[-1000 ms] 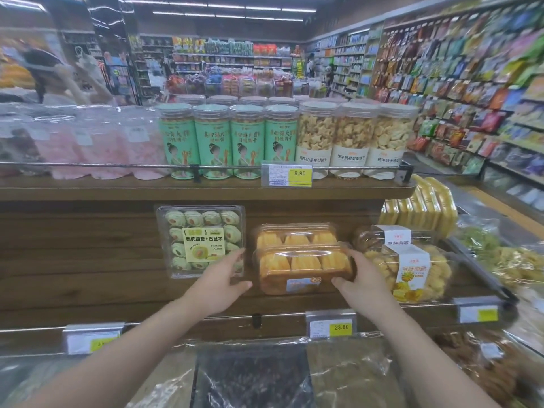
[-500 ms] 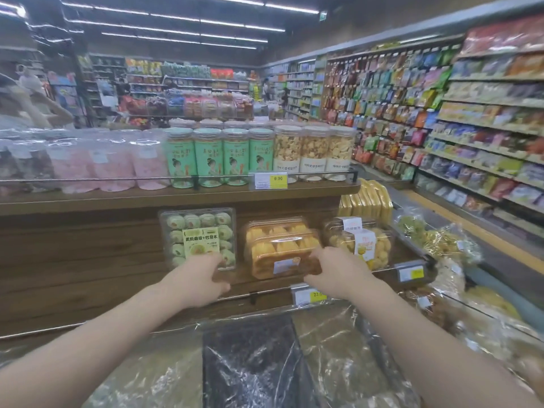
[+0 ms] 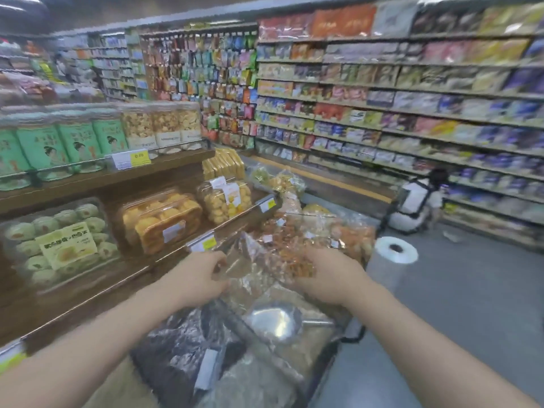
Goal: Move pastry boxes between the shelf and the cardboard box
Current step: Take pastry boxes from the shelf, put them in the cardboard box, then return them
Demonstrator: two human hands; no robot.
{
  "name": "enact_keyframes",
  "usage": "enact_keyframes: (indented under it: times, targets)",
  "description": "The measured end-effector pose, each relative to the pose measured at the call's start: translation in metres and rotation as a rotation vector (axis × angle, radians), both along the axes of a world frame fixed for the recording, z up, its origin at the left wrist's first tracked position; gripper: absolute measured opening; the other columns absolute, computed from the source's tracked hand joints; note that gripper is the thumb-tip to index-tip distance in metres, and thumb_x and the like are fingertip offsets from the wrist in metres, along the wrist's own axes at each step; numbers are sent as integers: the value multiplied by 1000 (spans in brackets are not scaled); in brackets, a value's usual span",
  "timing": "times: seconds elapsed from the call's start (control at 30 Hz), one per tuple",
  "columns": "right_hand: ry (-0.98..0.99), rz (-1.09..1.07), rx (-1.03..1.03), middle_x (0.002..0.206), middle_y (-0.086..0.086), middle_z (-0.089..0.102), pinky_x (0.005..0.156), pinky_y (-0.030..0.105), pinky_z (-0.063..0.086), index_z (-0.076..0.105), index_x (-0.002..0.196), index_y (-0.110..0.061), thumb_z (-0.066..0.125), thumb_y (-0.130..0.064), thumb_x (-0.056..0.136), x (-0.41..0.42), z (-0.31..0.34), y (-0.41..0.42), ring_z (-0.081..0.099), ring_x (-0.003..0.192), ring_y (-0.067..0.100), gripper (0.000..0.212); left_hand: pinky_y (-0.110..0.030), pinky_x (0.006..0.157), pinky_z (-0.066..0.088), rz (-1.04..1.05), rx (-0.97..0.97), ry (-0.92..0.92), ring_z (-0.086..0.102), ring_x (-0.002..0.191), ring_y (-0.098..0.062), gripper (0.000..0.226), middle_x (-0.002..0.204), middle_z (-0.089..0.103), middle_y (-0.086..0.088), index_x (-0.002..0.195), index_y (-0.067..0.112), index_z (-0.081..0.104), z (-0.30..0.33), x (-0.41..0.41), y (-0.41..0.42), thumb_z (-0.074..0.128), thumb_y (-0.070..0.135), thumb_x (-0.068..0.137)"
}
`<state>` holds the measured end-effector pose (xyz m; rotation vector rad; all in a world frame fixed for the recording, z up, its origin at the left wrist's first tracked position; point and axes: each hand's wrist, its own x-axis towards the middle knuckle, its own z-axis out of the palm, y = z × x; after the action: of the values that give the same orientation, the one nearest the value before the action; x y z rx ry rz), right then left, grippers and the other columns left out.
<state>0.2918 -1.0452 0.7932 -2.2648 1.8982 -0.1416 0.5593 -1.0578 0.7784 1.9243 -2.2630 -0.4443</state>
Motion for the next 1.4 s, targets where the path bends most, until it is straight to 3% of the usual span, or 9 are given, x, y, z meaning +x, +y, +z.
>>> enact_keyframes:
  times: [0.1,0.27,0.4,0.6,0.73,0.87,0.97,1.17,1.4]
  targets:
    - [-19,-203,37,103,-2,63,71,34,50,61,106,-25,59,-52,86,-59,-3,67,61,94,24,34,-31,94,53,-155,47,10,66,110,-22,45,126,70,-3,131,24,61,-6,-62,16,68,39,89]
    - [-2,-561,46,144,-3,55,96,37,47,52,142,-29,61,-51,89,-167,-4,198,53,130,23,58,-30,93,51,-465,71,-4,64,113,-18,49,125,69,2,129,25,62,-4,-196,69,66,50,87]
    - [-2,-806,26,145,-3,55,100,37,45,52,142,-30,62,-51,88,-231,-3,319,52,132,22,59,-21,86,44,-673,101,16,64,112,-16,45,123,70,2,130,25,62,-2,-301,138,72,43,90]
    - [-39,-1138,57,144,-6,54,96,38,47,52,140,-32,61,-52,88,-295,-10,527,52,130,20,56,-26,93,46,-1046,130,1,60,105,-17,43,127,67,1,132,22,60,-8,-444,301,69,40,94]
    - [-89,-1301,58,145,-5,54,95,39,47,53,138,-33,61,-52,87,-312,-29,666,51,133,21,55,-24,90,43,-1231,148,-17,58,103,-16,44,130,66,1,134,22,59,-30,-511,428,68,39,95]
    - [-191,-1438,102,126,-6,59,77,32,46,60,117,-40,61,-53,86,-315,-58,803,57,124,23,34,-26,94,44,-1382,199,-63,61,119,-20,45,131,65,0,136,20,58,-56,-558,565,67,36,96]
    - [-234,-1558,114,140,-9,58,90,36,49,56,136,-35,61,-52,87,-307,-84,895,56,128,21,53,-27,94,46,-1490,227,-106,61,119,-20,42,129,66,-1,133,20,60,-81,-584,662,67,38,96]
    - [-386,-1803,120,142,-2,58,92,36,48,55,139,-29,62,-48,89,-273,-143,1043,55,128,23,54,-29,95,51,-1691,299,-196,66,111,-17,34,110,68,8,121,29,65,-137,-612,829,72,43,90]
    - [-522,-2115,151,141,-2,54,97,39,48,50,142,-30,61,-49,91,-216,-211,1142,52,129,23,55,-29,91,53,-1934,438,-349,66,109,-19,36,118,67,1,125,24,64,-205,-625,958,70,38,93]
